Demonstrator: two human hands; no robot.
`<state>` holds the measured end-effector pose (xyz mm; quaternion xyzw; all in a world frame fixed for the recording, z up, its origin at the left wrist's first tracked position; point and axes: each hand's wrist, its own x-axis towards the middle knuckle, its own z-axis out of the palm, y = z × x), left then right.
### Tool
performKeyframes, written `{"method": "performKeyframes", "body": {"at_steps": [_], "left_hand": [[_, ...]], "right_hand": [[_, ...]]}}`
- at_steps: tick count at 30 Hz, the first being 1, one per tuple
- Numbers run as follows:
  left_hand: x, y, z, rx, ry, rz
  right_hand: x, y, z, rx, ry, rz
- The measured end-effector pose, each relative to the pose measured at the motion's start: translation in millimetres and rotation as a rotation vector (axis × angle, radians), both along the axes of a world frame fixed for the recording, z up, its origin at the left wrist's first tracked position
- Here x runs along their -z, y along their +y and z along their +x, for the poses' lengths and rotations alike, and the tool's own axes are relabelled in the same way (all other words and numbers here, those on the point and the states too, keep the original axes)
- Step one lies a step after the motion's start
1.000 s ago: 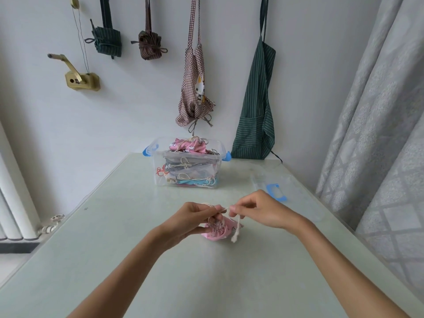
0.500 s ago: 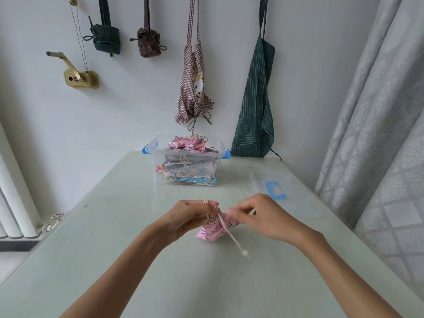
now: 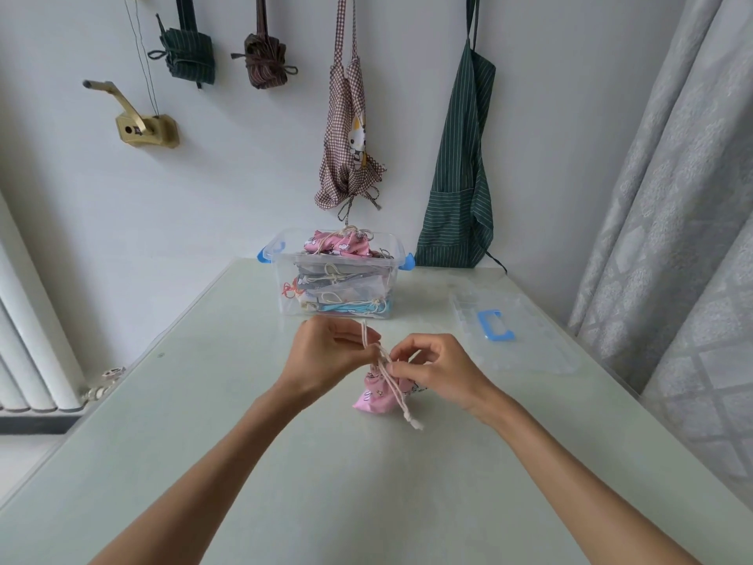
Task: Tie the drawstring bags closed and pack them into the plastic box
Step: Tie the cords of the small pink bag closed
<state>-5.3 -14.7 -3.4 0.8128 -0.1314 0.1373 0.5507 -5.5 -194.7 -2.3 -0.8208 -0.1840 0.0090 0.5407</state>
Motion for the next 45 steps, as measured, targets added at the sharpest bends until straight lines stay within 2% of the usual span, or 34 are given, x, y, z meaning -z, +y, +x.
{"method": "performKeyframes", "body": {"at_steps": [4, 9, 12, 14, 18, 22, 24, 26, 28, 30, 33, 37, 40, 43, 45], "left_hand": [[9, -3, -1, -0.133, -0.111, 0.122], [10, -8, -5, -0.24, -0.207, 0.195], [8, -8, -3, -0.259, -0.226, 0.222], [9, -6, 0, -0.253, -0.211, 0.205], [15, -3, 5, -0.076, -0.091, 0.009], [15, -10, -2, 0.06, 0.006, -0.241], [13, -14, -4, 0.044, 0.08, -0.348], [11, -17, -6, 0.009, 0.156, -0.444], [9, -16, -5, -0.054, 0.215, -0.532], [8, -14, -4, -0.105, 0.235, -0.567], [11, -7, -4, -0.168, 0.241, -0.587], [20, -2, -5, -0.212, 0.255, -0.582], [20, -4, -4, -0.167, 0.276, -0.632], [12, -6, 0, -0.03, 0.355, -0.806], [8, -6, 3, 0.05, 0.407, -0.965]], "right_hand": [[9, 3, -2, 0.056, -0.041, 0.053], [13, 3, 1, 0.042, 0.289, 0.189], [18, 5, 3, -0.015, 0.286, 0.221], [18, 7, 3, 0.036, 0.253, 0.269], [15, 10, 5, 0.241, 0.191, 0.359], [2, 11, 7, 0.079, 0.445, 0.688], [-2, 9, 9, 0.013, 0.479, 0.743], [-5, 7, 11, 0.037, 0.405, 0.62], [-11, 5, 15, 0.147, 0.238, 0.346], [-18, -3, 19, 0.259, 0.099, 0.179], [-24, -23, 25, 0.345, 0.014, 0.103], [-5, -39, 21, 0.389, 0.055, -0.02], [7, -35, 18, 0.411, 0.071, 0.018], [1, -31, 21, 0.395, 0.071, 0.105], [-2, -31, 22, 0.376, 0.044, 0.065]]}}
